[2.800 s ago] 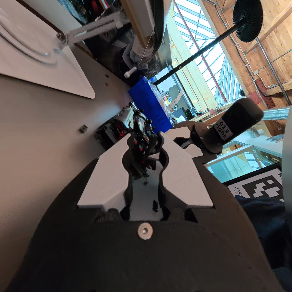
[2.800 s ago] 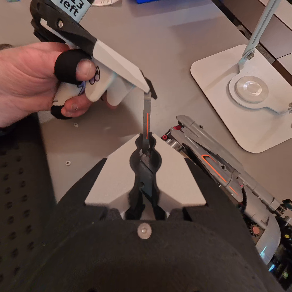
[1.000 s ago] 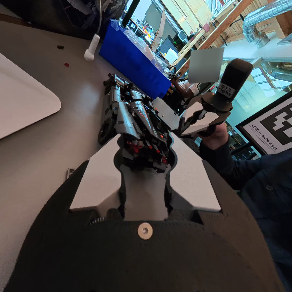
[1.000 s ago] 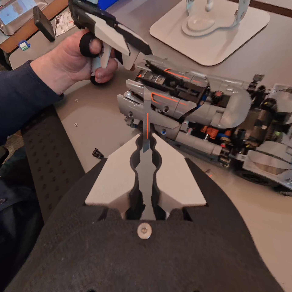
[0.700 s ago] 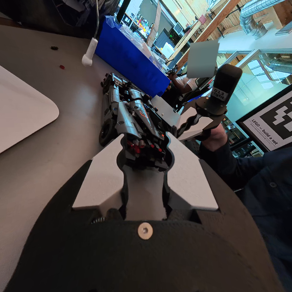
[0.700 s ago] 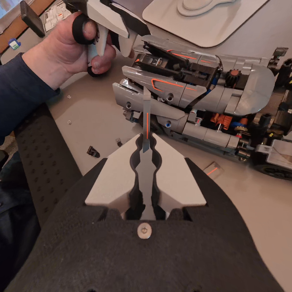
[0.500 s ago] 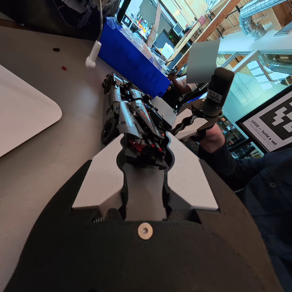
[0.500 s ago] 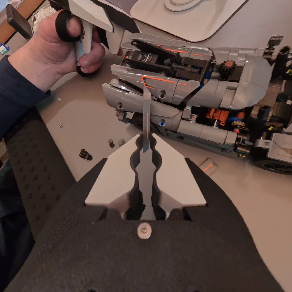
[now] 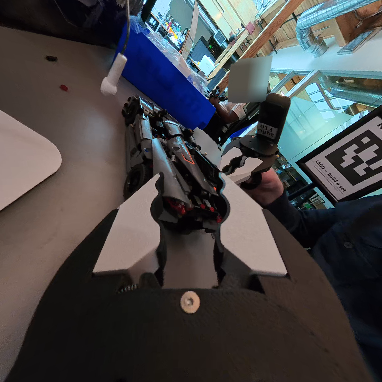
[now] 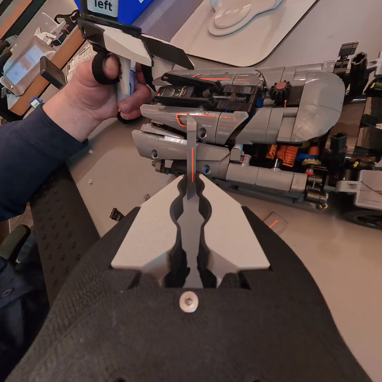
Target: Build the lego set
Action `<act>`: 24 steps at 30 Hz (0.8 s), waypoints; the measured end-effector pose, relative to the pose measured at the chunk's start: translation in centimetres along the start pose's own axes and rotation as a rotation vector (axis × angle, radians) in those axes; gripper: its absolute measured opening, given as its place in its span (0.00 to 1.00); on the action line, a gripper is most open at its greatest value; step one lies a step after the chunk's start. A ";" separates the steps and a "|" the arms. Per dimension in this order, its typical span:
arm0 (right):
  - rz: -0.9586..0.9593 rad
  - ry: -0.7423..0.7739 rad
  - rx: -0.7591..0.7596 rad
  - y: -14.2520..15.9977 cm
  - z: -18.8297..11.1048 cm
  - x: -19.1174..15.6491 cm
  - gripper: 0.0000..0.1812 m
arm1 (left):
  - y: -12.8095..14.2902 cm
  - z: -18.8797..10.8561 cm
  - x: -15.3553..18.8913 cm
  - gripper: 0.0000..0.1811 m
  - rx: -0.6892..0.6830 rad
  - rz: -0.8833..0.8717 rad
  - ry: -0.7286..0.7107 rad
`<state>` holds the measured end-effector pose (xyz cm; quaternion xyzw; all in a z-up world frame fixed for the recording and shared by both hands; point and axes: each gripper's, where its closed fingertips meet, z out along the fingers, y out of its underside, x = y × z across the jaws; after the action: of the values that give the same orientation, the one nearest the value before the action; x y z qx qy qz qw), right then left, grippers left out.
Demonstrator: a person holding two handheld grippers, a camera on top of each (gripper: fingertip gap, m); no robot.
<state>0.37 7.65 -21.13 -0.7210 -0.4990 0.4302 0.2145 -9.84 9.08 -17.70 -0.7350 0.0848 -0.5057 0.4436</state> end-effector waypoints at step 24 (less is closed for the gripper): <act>0.030 0.047 0.062 0.4 -4.5 2.1 0.03 | 2.3 3.2 4.1 0.18 -0.113 0.073 0.005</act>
<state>4.67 9.93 -19.88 -0.7314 -0.4693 0.4317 0.2418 -4.51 7.21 -16.98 -0.7541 0.1409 -0.4854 0.4193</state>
